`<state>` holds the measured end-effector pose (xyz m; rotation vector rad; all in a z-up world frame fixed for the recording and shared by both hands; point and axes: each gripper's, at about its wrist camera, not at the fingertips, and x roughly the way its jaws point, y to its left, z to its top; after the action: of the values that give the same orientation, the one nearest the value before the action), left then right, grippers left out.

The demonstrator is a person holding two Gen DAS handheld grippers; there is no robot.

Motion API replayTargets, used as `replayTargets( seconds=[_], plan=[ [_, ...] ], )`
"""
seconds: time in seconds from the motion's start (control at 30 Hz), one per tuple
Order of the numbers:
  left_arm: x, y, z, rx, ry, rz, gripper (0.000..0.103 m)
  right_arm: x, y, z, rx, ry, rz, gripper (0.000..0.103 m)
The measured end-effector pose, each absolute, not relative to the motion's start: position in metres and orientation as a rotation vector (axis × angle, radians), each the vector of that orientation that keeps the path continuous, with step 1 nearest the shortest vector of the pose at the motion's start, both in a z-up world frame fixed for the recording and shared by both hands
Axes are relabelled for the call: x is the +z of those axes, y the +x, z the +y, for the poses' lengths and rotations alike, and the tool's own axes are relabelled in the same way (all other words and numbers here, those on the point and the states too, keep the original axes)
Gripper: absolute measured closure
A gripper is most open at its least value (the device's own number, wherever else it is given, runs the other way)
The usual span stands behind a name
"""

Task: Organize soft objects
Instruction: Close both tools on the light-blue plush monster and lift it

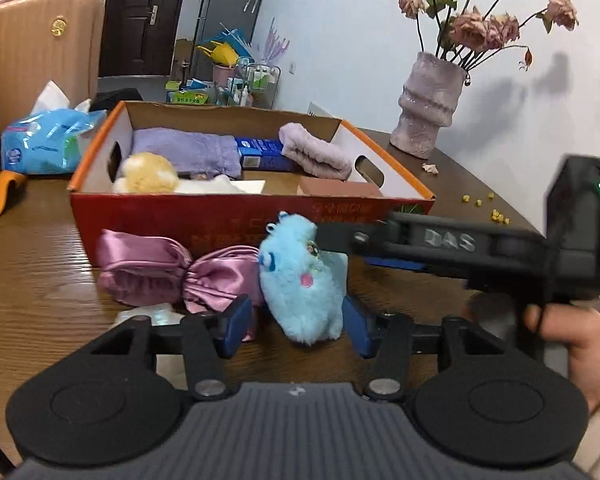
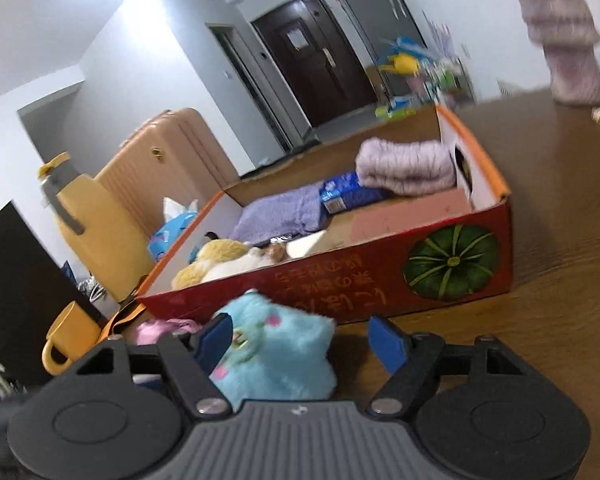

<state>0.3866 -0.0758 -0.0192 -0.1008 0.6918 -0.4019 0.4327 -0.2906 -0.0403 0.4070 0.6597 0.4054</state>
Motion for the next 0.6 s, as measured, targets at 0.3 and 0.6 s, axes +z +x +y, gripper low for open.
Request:
replayTargets(
  seconds=[0.3,0.6],
  plan=[
    [-0.025,0.387,-0.078,-0.458,-0.182,0.734,0.068,-0.058,0.434,-0.302,0.482,0.58,0.716,0.062],
    [-0.027,0.3,-0.059,-0.541,-0.224,0.833,0.07,-0.044,0.298,-0.304,0.448,0.477,0.769,0.073]
  ],
)
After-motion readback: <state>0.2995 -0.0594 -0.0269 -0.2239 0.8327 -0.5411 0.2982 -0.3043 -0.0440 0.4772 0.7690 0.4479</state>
